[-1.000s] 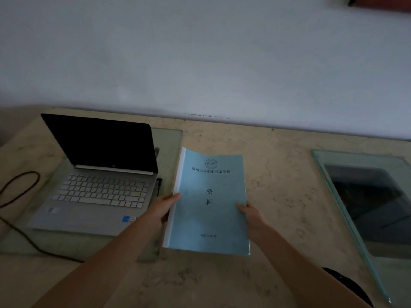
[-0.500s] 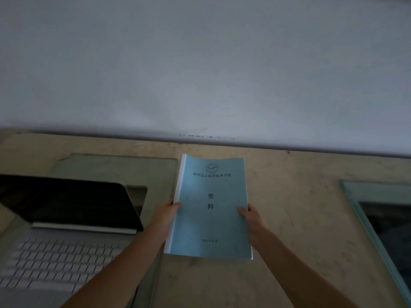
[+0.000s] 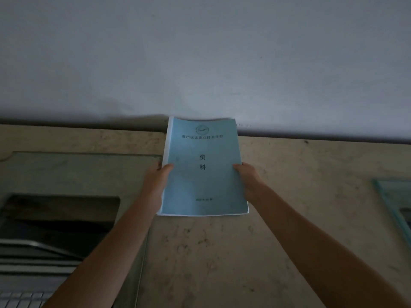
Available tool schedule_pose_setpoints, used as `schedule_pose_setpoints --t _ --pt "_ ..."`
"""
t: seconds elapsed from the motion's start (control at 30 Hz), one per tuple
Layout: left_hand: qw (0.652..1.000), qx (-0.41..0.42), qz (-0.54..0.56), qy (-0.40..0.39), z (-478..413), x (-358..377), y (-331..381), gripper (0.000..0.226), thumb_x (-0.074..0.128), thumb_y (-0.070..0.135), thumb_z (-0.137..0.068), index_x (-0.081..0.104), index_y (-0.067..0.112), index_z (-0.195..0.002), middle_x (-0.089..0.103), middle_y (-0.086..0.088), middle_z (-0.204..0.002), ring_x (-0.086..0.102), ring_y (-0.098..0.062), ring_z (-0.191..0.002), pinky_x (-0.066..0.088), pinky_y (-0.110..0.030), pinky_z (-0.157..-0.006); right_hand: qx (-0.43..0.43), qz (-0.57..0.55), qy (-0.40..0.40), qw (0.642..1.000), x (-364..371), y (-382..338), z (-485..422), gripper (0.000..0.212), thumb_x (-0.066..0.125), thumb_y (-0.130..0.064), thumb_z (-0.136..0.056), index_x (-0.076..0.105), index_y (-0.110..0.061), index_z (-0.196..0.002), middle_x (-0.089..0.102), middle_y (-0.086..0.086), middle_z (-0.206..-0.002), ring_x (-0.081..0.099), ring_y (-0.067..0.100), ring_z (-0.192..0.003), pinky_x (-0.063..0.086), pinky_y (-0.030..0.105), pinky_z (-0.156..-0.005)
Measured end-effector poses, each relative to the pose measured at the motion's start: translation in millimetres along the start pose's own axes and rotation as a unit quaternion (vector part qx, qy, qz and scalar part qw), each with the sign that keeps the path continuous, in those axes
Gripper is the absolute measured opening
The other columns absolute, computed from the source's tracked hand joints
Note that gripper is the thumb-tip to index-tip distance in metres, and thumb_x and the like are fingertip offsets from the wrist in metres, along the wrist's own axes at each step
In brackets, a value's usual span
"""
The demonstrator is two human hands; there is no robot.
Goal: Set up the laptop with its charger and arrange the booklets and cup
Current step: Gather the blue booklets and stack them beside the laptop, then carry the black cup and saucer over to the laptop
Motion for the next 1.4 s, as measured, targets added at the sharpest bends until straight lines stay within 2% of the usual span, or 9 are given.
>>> schedule_pose_setpoints --t 0.27,0.4,0.47,0.57,0.67,0.83,0.97,1.1,1.4 --pt "0.998 0.038 -0.039 -0.017 2 1 3 0.03 0.053 0.024 -0.089 0.056 0.015 -0.117 0.066 -0.009 -0.102 0.065 -0.023 -0.082 0.046 -0.028 -0.057 -0.078 0.012 0.01 0.997 -2 -23 11 0.025 0.042 -0.003 -0.09 0.06 0.007 -0.104 0.066 0.017 -0.094 0.064 0.03 -0.081 0.053 0.045 -0.077" --pt "0.994 0.079 -0.073 -0.03 18 1 6 0.026 0.052 0.02 -0.089 0.057 0.013 -0.114 0.066 -0.008 -0.099 0.065 -0.019 -0.079 0.044 -0.022 -0.051 -0.111 0.038 0.007 0.993 -7 -23 28 0.02 0.041 -0.003 -0.09 0.06 -0.009 -0.087 0.066 0.001 -0.086 0.063 0.014 -0.072 0.05 0.025 -0.061" --pt "0.992 0.091 -0.079 -0.032 29 -2 9 0.025 0.053 0.021 -0.089 0.054 0.015 -0.113 0.064 -0.006 -0.101 0.065 -0.018 -0.084 0.044 -0.022 -0.053 -0.122 0.058 0.009 0.991 -8 -20 39 0.021 0.043 -0.004 -0.091 0.06 -0.015 -0.099 0.065 -0.001 -0.096 0.063 0.007 -0.074 0.047 0.018 -0.055" --pt "0.987 0.126 -0.095 -0.034 51 -4 21 0.026 0.052 0.02 -0.091 0.05 0.022 -0.117 0.062 0.008 -0.096 0.061 -0.003 -0.077 0.043 -0.018 -0.053 -0.142 0.12 0.011 0.982 -13 -12 63 0.042 0.049 -0.006 -0.091 0.047 -0.013 -0.132 0.055 0.004 -0.13 0.057 0.012 -0.096 0.044 0.018 -0.066" --pt "0.974 0.181 -0.136 -0.029 80 -11 45 0.047 0.052 0.023 -0.092 0.04 0.023 -0.137 0.05 0.023 -0.099 0.053 0.009 -0.073 0.039 -0.011 -0.054 -0.18 0.195 0.03 0.964 -23 -10 95 0.052 0.056 -0.012 -0.09 0.041 -0.019 -0.139 0.046 0.003 -0.141 0.046 0.011 -0.11 0.04 0.026 -0.087" --pt "0.931 0.274 -0.234 -0.066 146 -15 76 0.055 0.053 0.029 -0.092 0.032 0.025 -0.143 0.043 0.001 -0.144 0.052 -0.021 -0.121 0.05 -0.045 -0.093 -0.25 0.319 0.038 0.913 -43 -22 158 0.062 0.063 -0.02 -0.088 0.036 -0.019 -0.143 0.037 0.003 -0.15 0.034 0.023 -0.137 0.03 0.044 -0.112" --pt "0.907 0.329 -0.244 -0.096 199 -13 87 0.055 0.055 0.027 -0.091 0.035 0.025 -0.142 0.04 -0.001 -0.147 0.048 -0.021 -0.126 0.047 -0.046 -0.099 -0.303 0.363 0.071 0.878 -83 -32 218 0.064 0.067 -0.024 -0.085 0.038 -0.02 -0.142 0.039 0.002 -0.148 0.035 0.025 -0.135 0.03 0.044 -0.111" --pt "0.885 0.372 -0.254 -0.117 245 8 89 0.055 0.059 0.026 -0.09 0.038 0.021 -0.141 0.041 -0.002 -0.146 0.042 -0.01 -0.127 0.041 -0.027 -0.096 -0.308 0.348 0.108 0.879 -137 -25 271 0.065 0.068 -0.027 -0.084 0.039 -0.021 -0.142 0.039 0.004 -0.147 0.037 0.026 -0.133 0.034 0.044 -0.109" --pt "0.823 0.389 -0.296 -0.288 346 123 30 0.059 0.065 0.031 -0.085 0.043 0.018 -0.139 0.046 -0.001 -0.144 0.042 -0.014 -0.133 0.034 -0.04 -0.111 -0.245 0.305 0.231 0.891 -280 47 371 0.067 0.069 -0.03 -0.084 0.038 -0.025 -0.142 0.039 0.002 -0.148 0.037 0.022 -0.135 0.034 0.042 -0.109"
Point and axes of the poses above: each hand's wrist, its own z-axis away from the middle knuckle, its own x-axis out of the palm, y = z × x, the point moved 9 cm from there along -z, towards the middle knuckle
